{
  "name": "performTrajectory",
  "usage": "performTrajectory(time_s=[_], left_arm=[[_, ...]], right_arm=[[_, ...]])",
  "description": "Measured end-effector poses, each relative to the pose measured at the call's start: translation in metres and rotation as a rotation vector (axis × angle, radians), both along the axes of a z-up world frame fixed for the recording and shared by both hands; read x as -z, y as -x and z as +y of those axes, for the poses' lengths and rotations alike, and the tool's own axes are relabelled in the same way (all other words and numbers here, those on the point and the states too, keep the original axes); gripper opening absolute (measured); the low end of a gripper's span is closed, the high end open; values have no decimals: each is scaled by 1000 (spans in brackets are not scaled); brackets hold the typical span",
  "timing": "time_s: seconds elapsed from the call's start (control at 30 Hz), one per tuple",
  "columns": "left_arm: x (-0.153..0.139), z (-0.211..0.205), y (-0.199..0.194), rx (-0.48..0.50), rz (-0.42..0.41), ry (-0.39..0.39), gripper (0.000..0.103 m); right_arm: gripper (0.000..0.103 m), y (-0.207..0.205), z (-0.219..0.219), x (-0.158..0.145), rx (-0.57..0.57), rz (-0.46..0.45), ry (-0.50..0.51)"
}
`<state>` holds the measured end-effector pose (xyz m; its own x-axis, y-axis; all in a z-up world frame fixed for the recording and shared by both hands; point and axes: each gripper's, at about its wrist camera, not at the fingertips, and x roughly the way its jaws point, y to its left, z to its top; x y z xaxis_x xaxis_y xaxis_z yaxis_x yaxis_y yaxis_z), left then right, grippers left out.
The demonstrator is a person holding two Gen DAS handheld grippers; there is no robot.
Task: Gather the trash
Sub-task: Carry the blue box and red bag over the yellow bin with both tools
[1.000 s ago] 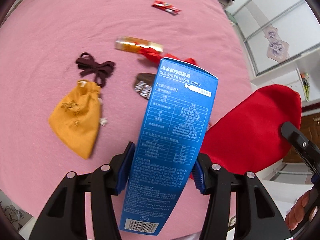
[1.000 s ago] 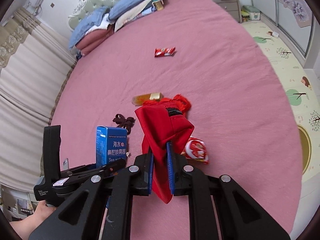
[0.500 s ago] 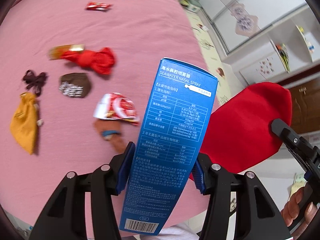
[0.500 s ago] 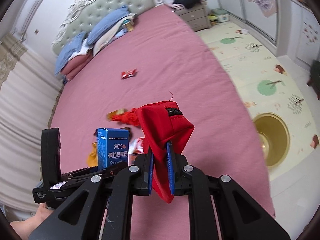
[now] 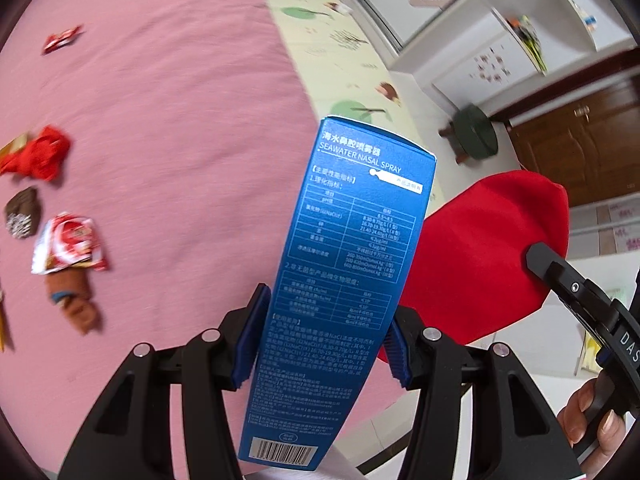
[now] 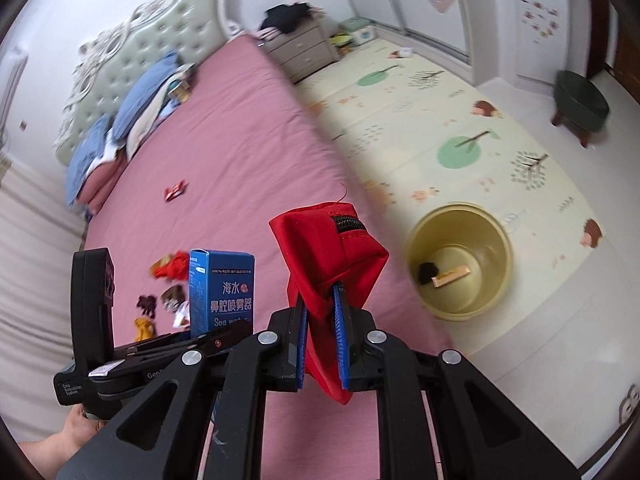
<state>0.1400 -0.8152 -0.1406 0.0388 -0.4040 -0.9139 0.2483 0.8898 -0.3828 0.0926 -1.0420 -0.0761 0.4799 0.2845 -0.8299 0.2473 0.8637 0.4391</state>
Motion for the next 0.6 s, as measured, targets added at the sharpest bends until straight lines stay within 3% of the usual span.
performTrajectory(time_s=[0.27, 0.6], left_arm=[[19, -80, -10, 81, 36, -3, 52], [45, -144, -42, 107, 98, 5, 52]], right_arm=[[12, 0, -65, 20, 102, 31, 15], [12, -10, -127, 51, 188, 65, 8]])
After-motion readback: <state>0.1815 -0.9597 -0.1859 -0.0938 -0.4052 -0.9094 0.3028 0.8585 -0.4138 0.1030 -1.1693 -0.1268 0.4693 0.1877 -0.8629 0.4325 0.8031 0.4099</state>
